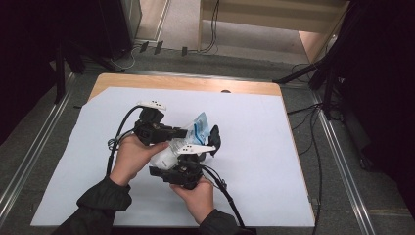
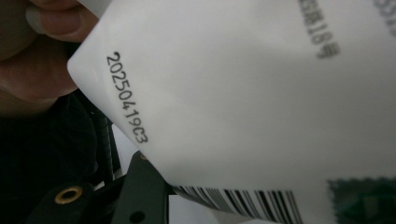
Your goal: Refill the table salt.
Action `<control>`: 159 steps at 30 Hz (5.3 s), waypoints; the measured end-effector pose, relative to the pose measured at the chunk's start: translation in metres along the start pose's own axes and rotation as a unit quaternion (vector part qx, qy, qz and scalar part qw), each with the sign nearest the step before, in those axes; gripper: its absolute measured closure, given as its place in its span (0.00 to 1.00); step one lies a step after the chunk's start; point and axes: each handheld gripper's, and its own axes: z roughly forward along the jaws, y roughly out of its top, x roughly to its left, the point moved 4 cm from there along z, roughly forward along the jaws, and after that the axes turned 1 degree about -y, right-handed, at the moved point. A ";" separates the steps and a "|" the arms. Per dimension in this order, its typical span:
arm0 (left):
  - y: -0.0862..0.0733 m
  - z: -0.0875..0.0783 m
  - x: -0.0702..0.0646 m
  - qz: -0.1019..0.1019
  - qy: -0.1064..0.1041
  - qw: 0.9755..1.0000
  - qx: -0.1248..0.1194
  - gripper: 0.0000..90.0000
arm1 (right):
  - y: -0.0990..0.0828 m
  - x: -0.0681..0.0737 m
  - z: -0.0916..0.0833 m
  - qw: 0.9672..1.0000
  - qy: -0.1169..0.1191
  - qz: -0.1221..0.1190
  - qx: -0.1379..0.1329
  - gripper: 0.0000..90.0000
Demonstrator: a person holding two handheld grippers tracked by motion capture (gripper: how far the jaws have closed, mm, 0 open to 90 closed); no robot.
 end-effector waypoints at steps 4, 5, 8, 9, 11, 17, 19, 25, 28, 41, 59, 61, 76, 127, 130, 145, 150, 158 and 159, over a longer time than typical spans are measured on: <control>0.001 -0.001 -0.001 0.001 0.001 1.000 -0.004 0.99 | 0.001 0.002 0.000 1.000 -0.008 -0.013 0.002 0.71; 0.001 -0.001 -0.001 -0.001 0.001 1.000 -0.004 0.99 | 0.001 0.003 0.000 1.000 -0.010 -0.018 0.003 0.71; 0.001 -0.001 -0.001 -0.002 0.000 1.000 -0.004 0.99 | 0.001 0.003 0.001 0.999 -0.018 -0.030 0.004 0.69; 0.001 -0.001 -0.001 -0.003 0.000 1.000 -0.005 0.99 | 0.001 0.004 0.001 0.999 -0.020 -0.031 0.005 0.69; 0.001 0.000 -0.002 -0.001 0.002 1.000 -0.004 0.99 | 0.000 0.004 0.001 0.999 -0.026 -0.041 0.007 0.69; 0.001 0.001 -0.002 -0.002 -0.001 1.000 -0.003 0.99 | 0.000 0.002 0.001 0.999 -0.025 -0.039 0.011 0.71; 0.001 0.001 -0.002 -0.002 -0.002 1.000 -0.004 0.99 | 0.000 0.002 0.001 0.999 -0.022 -0.037 0.011 0.72; 0.002 0.001 -0.002 -0.005 -0.005 1.000 -0.006 0.99 | 0.000 0.002 0.000 0.999 -0.021 -0.034 0.007 0.73; 0.002 0.002 -0.002 -0.004 -0.004 1.000 -0.006 0.99 | 0.001 0.002 0.000 0.999 -0.021 -0.034 0.005 0.73; 0.002 0.002 -0.002 -0.004 -0.005 1.000 -0.009 0.99 | 0.001 0.001 -0.001 0.999 -0.021 -0.037 0.009 0.73; 0.002 0.004 -0.001 -0.005 -0.004 1.000 -0.012 0.99 | 0.001 -0.001 -0.001 0.999 -0.019 -0.033 0.012 0.72; 0.002 0.005 -0.002 -0.004 -0.003 1.000 -0.013 0.99 | 0.001 -0.002 -0.001 0.999 -0.019 -0.032 0.012 0.72; 0.000 0.005 0.001 -0.006 -0.005 1.000 -0.014 0.99 | 0.000 -0.004 0.000 0.999 -0.019 -0.030 0.017 0.72; 0.003 0.009 0.005 -0.006 0.010 1.000 -0.009 0.96 | 0.003 -0.011 0.001 1.000 0.000 0.009 0.011 0.72; 0.003 0.009 0.006 -0.007 0.011 1.000 -0.005 0.96 | 0.003 -0.014 -0.001 1.000 0.004 0.024 0.002 0.73; 0.001 0.010 0.002 -0.004 0.006 1.000 0.004 0.99 | 0.003 -0.012 0.000 1.000 -0.013 0.002 0.003 0.71; 0.001 0.007 0.002 -0.006 0.011 1.000 0.000 1.00 | 0.003 -0.010 0.002 1.000 -0.012 -0.003 -0.001 0.71; 0.000 0.006 0.002 -0.010 0.015 1.000 -0.006 1.00 | 0.003 -0.010 0.003 1.000 -0.013 -0.002 0.002 0.67; 0.000 0.005 0.003 -0.010 0.015 1.000 -0.006 1.00 | 0.003 -0.009 0.003 1.000 -0.014 -0.005 0.002 0.66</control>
